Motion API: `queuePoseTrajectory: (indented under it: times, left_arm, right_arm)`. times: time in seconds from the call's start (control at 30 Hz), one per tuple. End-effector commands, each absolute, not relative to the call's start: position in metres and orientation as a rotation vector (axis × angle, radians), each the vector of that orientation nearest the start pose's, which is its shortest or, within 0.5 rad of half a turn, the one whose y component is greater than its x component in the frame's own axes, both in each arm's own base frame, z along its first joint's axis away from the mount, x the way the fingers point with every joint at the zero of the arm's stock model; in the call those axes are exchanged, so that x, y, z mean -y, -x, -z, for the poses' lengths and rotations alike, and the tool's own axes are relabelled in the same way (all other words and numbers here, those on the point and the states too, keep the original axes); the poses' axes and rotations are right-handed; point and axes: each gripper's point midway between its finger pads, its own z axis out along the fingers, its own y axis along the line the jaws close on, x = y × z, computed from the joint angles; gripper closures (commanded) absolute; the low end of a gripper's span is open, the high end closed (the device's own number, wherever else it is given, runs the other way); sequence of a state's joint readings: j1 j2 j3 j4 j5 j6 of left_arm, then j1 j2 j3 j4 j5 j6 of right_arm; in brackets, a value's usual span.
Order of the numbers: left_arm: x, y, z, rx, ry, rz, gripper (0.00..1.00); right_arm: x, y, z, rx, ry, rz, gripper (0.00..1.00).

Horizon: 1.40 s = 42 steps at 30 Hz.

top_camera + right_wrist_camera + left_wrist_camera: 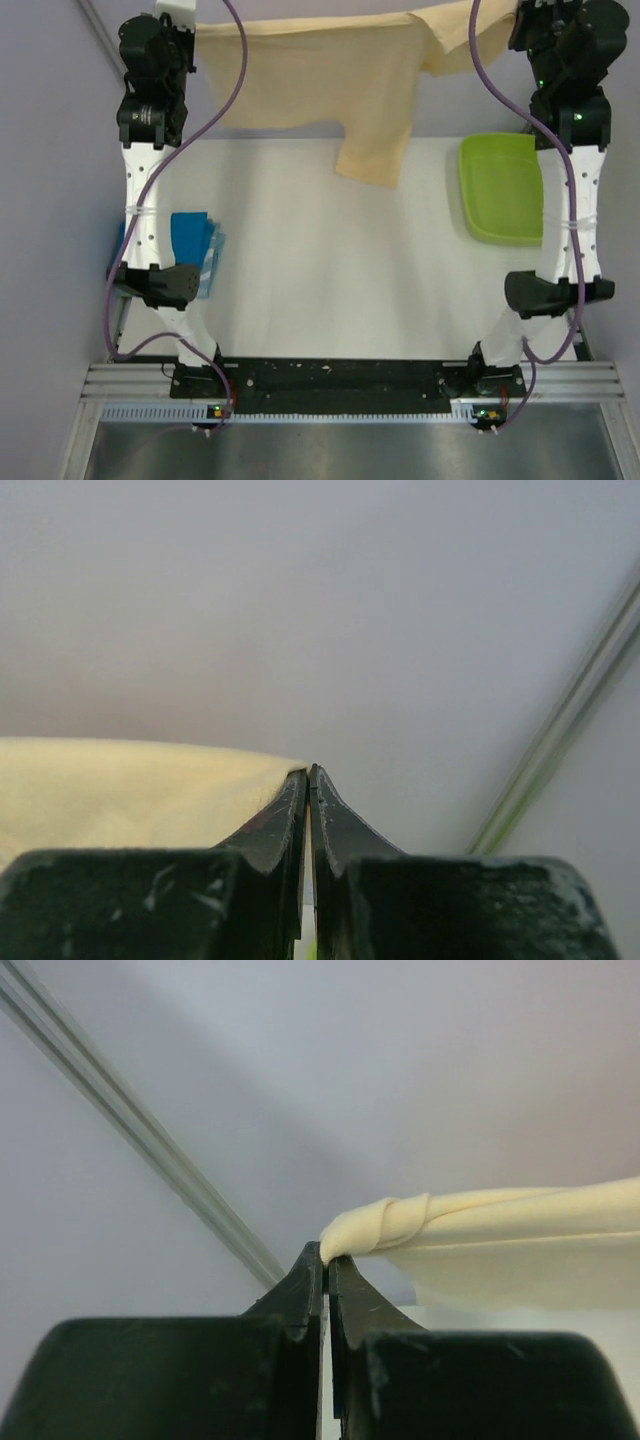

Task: Fold and stack the t-shirts
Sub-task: Flatten out the tshirt

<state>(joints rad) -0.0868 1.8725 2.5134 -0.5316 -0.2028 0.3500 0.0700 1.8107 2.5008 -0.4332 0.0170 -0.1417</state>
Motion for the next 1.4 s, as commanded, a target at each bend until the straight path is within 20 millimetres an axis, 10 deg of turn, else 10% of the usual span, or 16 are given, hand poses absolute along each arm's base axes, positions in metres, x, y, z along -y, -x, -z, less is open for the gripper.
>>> queuePoseTrajectory:
  times: [0.0,0.2,0.3,0.43,0.53,0.6,0.8,0.87,1.1,1.37]
  left_arm:
    - [-0.033,-0.478,-0.57,-1.408,-0.108,-0.473,1.0]
    - [-0.031,-0.447,-0.47,-1.668,-0.289,-0.472,1.0]
    - [-0.024,-0.425,-0.394,-1.848,-0.389,-0.396,1.0]
    - [0.018,-0.383,-0.278,-2.087,-0.641,-0.107,1.0]
    - [0.022,-0.358,-0.221,-2.239,-0.687,-0.03,1.0]
    - [0.013,-0.351,-0.209,-2.3,-0.63,-0.061,1.0]
    - [-0.006,-0.357,-0.219,-2.259,-0.516,-0.159,1.0]
    - [-0.021,-0.362,-0.221,-2.265,-0.466,-0.199,1.0]
    - [-0.031,-0.368,-0.217,-2.285,-0.402,-0.2,1.0]
    - [-0.031,-0.372,-0.213,-2.298,-0.374,-0.16,1.0]
  right_arm:
    - [0.005,-0.419,-0.624,-1.259,0.126,0.237,1.0]
    - [-0.007,-0.346,-0.531,-1.542,0.296,0.227,1.0]
    - [-0.03,-0.323,-0.437,-1.744,0.455,0.17,1.0]
    - [-0.095,-0.293,-0.341,-1.854,0.766,-0.044,1.0]
    - [-0.157,-0.29,-0.314,-1.835,0.934,-0.222,1.0]
    - [-0.194,-0.301,-0.301,-1.825,0.968,-0.374,0.97]
    - [-0.301,-0.334,-0.227,-1.799,1.327,-0.491,0.15]
    - [-0.342,-0.342,-0.218,-1.775,1.388,-0.547,0.01]
    - [-0.421,-0.361,-0.131,-1.947,1.407,-0.606,0.02]
    - [-0.449,-0.388,-0.062,-2.189,1.168,-0.433,0.14]
